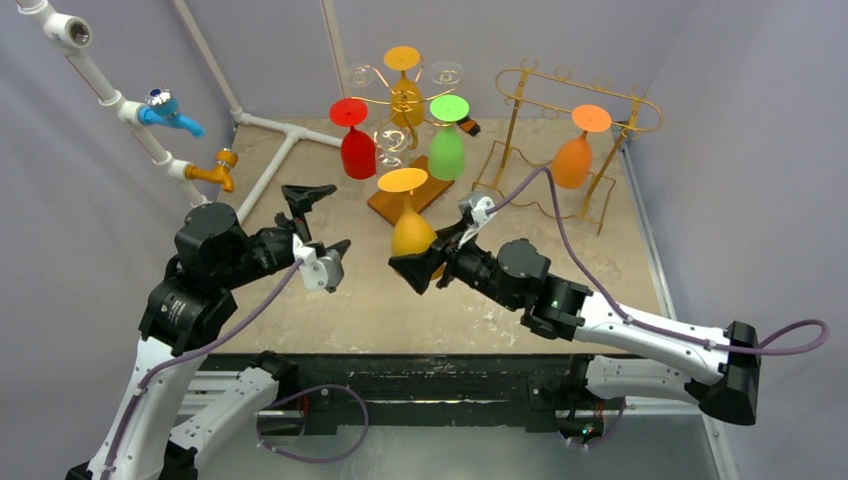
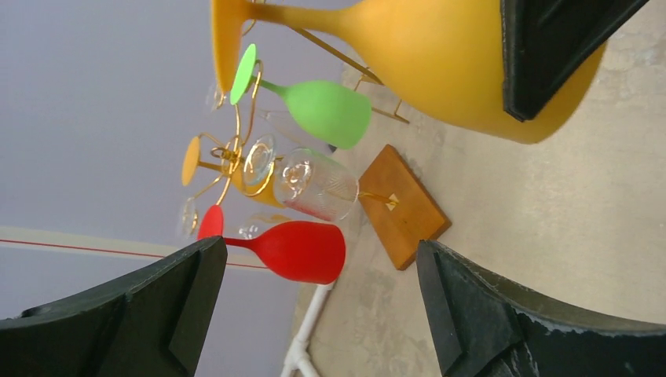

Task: Place the wine glass upside down on the wine glass rack
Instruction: Turn the wine glass upside down at the wine rack.

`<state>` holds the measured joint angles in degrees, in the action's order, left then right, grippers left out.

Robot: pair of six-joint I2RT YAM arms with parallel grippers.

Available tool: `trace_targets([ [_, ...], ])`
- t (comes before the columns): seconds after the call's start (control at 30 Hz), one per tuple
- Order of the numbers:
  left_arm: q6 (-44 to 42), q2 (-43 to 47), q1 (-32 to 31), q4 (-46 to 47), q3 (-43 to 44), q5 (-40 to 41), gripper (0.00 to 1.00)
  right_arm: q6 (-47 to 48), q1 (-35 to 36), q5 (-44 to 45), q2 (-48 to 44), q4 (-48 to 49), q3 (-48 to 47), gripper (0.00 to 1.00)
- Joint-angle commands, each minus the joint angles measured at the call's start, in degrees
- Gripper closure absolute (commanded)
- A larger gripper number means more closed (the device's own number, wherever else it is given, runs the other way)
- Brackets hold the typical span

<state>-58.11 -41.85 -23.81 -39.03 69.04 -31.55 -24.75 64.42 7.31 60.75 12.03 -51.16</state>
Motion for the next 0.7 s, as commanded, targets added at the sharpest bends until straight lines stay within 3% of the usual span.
trace_targets([
  [0.0, 10.52, -1.76, -0.18, -1.7, 3.38, -2.55, 0.0, 4.72, -1.61, 17.96, -5.25, -0.87, 6.49, 0.27],
  [0.13, 14.75, -2.06, -0.18, -1.43, 3.94, -3.16, 0.0, 4.16, -7.18, 24.1, -11.29, -0.11, 13.1, 0.27],
  [0.33, 20.35, -2.94, -0.18, 1.7, 4.5, -0.41, 0.0, 5.03, -18.95, 24.31, -17.56, 2.47, 18.7, 0.28],
  [0.47, 26.57, -5.51, -0.18, 2.49, 5.47, 0.2, 0.0, 7.49, -23.81, 22.0, -16.32, 4.22, 18.05, 0.27],
  [0.67, 29.34, -6.86, -0.18, 4.03, 3.71, 0.26, 0.0, 7.44, -31.21, 17.1, -10.37, 7.57, 15.59, 0.27],
])
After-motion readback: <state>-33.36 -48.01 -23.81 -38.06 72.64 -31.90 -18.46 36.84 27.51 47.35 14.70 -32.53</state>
